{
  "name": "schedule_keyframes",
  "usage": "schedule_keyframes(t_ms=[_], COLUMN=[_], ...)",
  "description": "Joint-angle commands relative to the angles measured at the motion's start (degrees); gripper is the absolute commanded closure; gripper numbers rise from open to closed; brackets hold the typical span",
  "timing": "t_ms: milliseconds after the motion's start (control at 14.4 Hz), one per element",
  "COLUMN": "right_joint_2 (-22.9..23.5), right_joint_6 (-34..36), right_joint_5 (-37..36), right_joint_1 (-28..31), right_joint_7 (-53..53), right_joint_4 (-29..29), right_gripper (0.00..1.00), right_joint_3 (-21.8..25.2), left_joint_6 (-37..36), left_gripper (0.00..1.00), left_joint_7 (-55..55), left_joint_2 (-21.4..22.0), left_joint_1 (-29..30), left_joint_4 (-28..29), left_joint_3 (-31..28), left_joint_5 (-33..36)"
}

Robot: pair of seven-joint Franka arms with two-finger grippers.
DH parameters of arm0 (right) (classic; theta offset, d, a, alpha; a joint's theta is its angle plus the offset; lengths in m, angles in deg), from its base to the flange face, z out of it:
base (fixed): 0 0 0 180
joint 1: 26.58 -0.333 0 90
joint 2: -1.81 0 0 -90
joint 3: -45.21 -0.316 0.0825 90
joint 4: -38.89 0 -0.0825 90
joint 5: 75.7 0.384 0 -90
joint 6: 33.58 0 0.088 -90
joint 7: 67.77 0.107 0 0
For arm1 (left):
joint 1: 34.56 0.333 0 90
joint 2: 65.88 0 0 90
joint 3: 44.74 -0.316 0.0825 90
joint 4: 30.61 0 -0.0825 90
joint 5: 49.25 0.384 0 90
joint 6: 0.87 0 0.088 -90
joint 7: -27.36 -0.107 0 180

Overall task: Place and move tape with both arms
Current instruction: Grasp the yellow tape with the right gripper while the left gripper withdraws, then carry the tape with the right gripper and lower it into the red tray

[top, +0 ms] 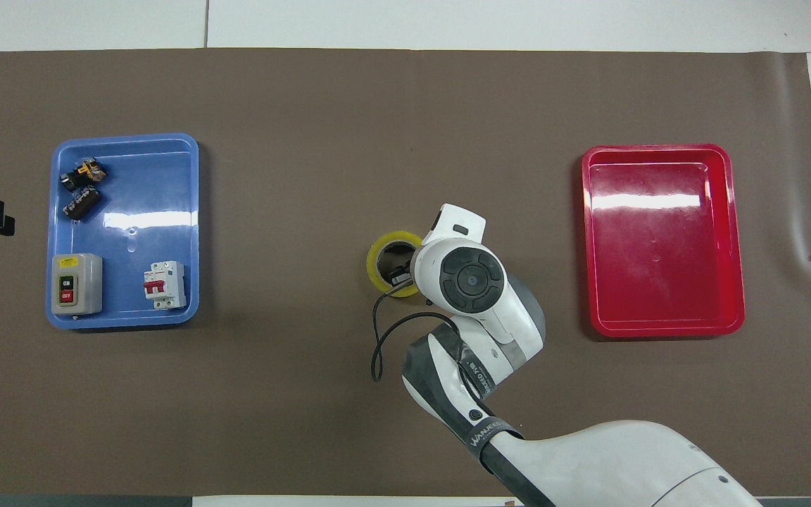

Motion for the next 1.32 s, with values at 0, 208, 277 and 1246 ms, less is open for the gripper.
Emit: schedule_keyframes(t_ms=[0,208,277,1246], right_joint_2=[-0.75,-0.67,-0.58,-9.53], right_joint_6=[0.01,6.74,11.74,41.26], right_joint_5=[-0.69,-0.61,-0.52,-0.78], right_joint_1=[0.11,0.55,1.42,30.42], right_joint_7=[-0.69,-0.69,-0.69,-30.64], right_joint_4=[0.55,-3.82,-7.85,-16.35], right_gripper=[1.00,1.00,1.00,1.00], right_joint_3=[0.02,0.02,0.02,0.46], left_joint_6=[0.36,1.33,1.34,1.16], left_gripper=[0.00,0.00,0.00,0.00], left_joint_7=[-1.12,-1.12,-1.03,-0.59], left_joint_2=[3.28,3.10,2.93,2.92], left_joint_1=[-0.07,-0.07,-0.07,-0.34], left_joint_4=[3.70,3.53,3.27,3.26], left_joint_3=[-0.09,0.00,0.09,0.09], left_joint_5=[-0.99,-0.99,-0.99,-0.99])
